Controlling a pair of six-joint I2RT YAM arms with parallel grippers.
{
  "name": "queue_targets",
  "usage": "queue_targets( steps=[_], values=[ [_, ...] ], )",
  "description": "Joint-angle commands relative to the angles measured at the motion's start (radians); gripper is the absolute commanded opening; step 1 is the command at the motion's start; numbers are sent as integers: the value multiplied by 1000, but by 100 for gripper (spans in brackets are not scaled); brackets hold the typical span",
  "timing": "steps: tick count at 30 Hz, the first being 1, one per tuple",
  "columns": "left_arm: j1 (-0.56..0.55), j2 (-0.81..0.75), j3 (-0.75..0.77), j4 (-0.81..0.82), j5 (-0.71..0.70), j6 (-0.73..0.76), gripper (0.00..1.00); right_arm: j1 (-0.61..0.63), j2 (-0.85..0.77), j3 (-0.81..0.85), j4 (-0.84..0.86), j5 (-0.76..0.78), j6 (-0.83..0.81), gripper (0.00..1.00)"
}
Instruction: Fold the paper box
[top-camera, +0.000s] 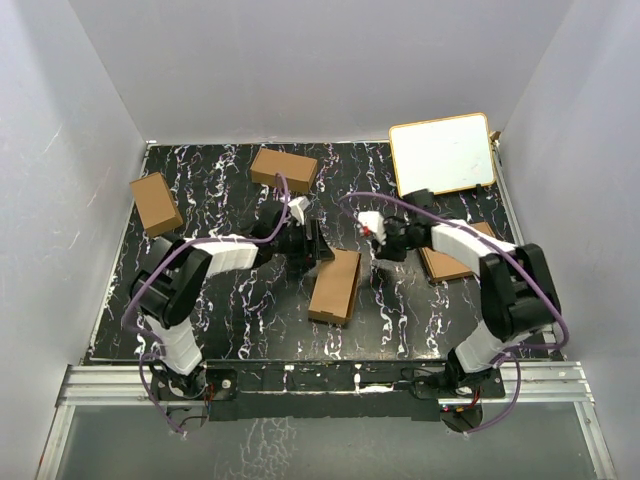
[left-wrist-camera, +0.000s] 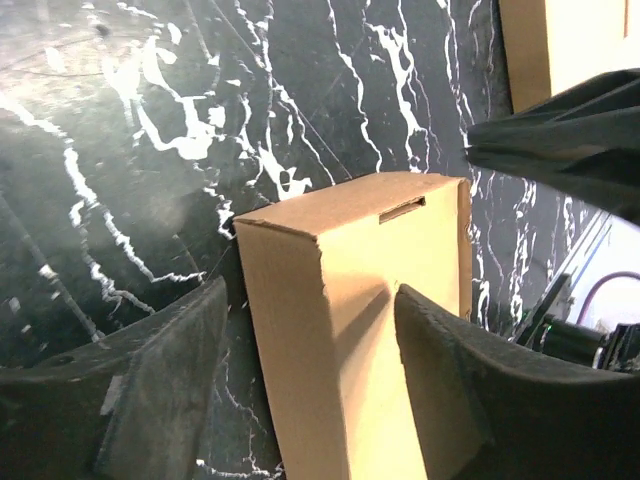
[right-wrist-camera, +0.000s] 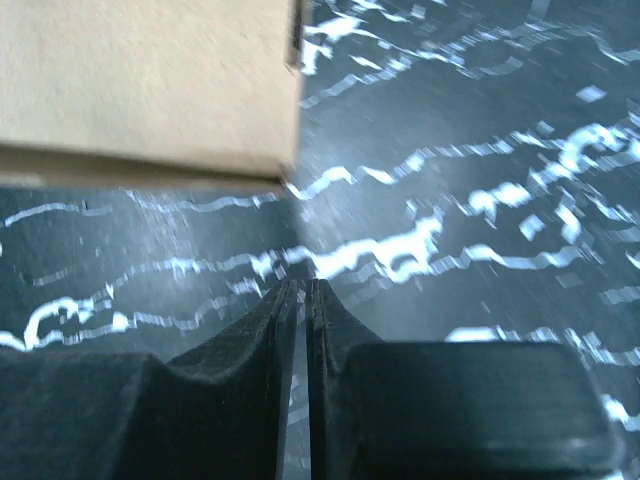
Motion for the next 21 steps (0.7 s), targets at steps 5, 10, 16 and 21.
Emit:
queue_targets(
  steps=[5, 10, 16, 21],
  values=[
    [43, -264, -89, -19, -84, 19, 78, -106, -221, -148, 20, -294, -22, 16],
    [50, -420, -229, -24, -38, -7, 74, -16, -191, -155, -5, -264, -11, 12],
    [38, -559, -407, -15, 34, -92, 69, 158, -40, -49, 5, -106, 114, 12],
    [15, -628, -457, -30, 7, -121, 69, 238, 71, 96, 130, -41, 296, 13]
  ],
)
